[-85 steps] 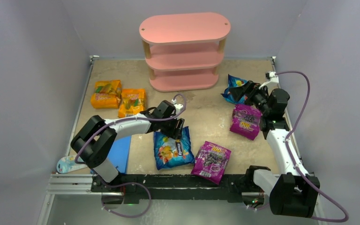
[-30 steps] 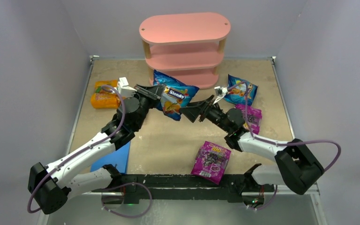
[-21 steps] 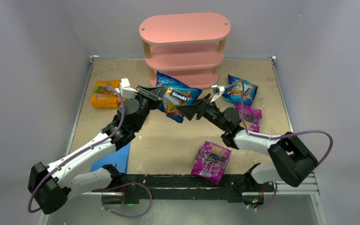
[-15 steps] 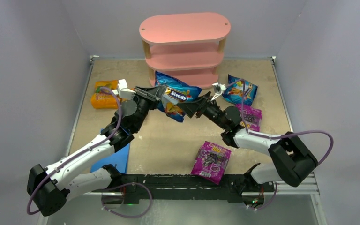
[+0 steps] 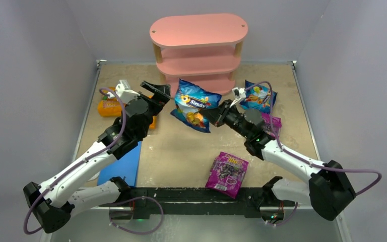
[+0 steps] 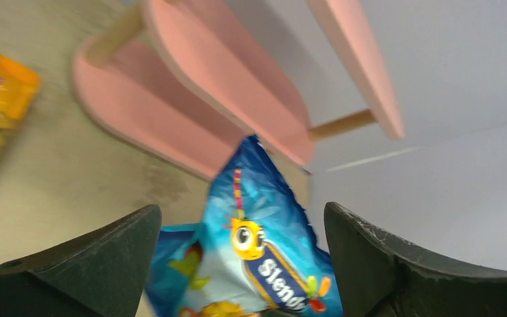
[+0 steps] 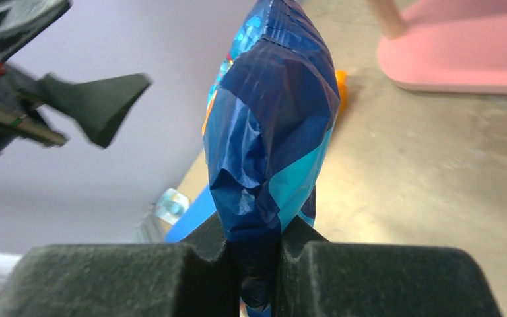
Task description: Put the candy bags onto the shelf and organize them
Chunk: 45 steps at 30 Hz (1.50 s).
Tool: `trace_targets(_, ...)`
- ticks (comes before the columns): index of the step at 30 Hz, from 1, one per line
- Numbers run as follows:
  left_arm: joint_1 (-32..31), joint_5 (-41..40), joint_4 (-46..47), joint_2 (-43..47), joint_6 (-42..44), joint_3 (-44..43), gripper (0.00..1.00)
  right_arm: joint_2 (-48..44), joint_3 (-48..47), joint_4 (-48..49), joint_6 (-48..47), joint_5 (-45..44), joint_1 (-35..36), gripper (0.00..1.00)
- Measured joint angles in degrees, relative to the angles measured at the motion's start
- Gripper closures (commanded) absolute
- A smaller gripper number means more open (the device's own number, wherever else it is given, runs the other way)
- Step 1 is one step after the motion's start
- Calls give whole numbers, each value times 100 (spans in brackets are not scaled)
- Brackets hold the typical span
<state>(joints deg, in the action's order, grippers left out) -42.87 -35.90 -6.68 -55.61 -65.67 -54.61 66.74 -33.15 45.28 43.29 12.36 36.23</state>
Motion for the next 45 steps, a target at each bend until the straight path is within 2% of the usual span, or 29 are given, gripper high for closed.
trace_targets(3, 0, -533, -754, -57, 295, -157, 5, -22, -127, -754, -92, 0, -350, 100)
trace_targets(7, 155, -979, -1558, -247, 595, -177, 3, 232, -157, -1252, -140, 151, -1019, 100)
trace_targets(12, 1025, -634, -1742, -286, 1003, 125, 1, 979, -546, -1687, -426, 367, -1438, 100)
trace_targets(15, 1222, -472, -1740, -264, 1237, 328, 1, 1502, -984, -1847, -544, 656, -1572, 100)
trace_targets(20, 1222, -299, -1711, -256, 1493, 402, 1, 2345, -1593, -1366, -452, 1462, -1840, 100)
trace_targets(25, 1222, -170, -1596, -201, 1698, 509, 1, 2979, -2024, -758, -256, 1860, -1947, 100)
trace_targets(38, 1224, -35, -1349, -125, 1987, 579, 1, 4944, -3217, 90, 46, 2063, -2319, 100)
trace_targets(39, 1224, -33, -1349, -125, 1991, 579, 1, 5036, -3329, 35, 35, 2063, -2354, 99)
trace_targets(45, 1226, -35, -1349, -125, 2031, 579, 1, 5171, -3853, -809, -269, 1674, -2398, 75)
